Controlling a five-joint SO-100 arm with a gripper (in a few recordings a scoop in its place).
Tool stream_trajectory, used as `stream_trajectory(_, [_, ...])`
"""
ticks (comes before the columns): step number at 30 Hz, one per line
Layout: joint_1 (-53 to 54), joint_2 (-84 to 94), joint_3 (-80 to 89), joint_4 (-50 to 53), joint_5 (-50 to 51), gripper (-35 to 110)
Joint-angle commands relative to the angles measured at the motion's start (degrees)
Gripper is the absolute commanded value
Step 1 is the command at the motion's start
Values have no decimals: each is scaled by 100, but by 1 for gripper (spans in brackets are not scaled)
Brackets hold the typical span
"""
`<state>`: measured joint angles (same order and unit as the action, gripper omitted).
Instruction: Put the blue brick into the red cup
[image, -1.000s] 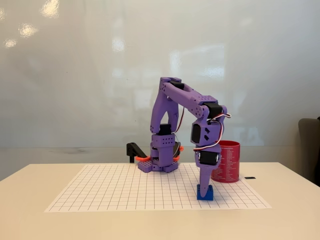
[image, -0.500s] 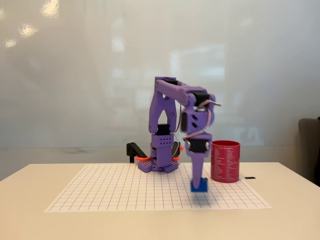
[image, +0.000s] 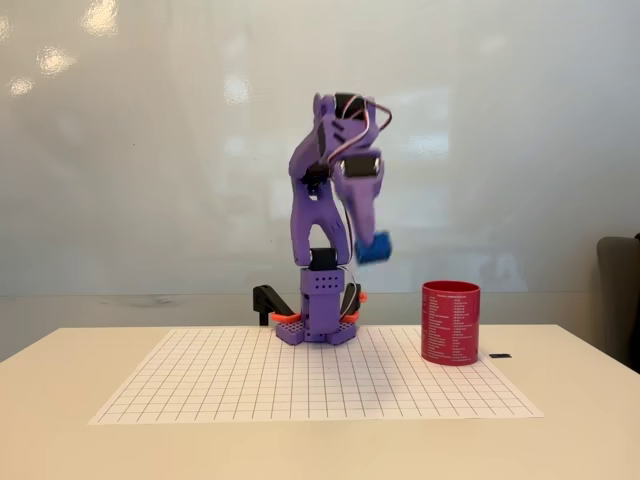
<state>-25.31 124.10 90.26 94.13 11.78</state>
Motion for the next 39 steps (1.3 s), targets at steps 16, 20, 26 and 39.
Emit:
stream_trajectory(16, [-4403, 448, -439, -53, 1318, 0])
stream_trajectory(20, [-5019, 378, -404, -167, 1389, 0])
stream_trajectory(26, [-5458, 378, 360, -571, 1494, 0])
stream_trajectory(39, [-4957, 765, 1828, -1063, 1310, 0])
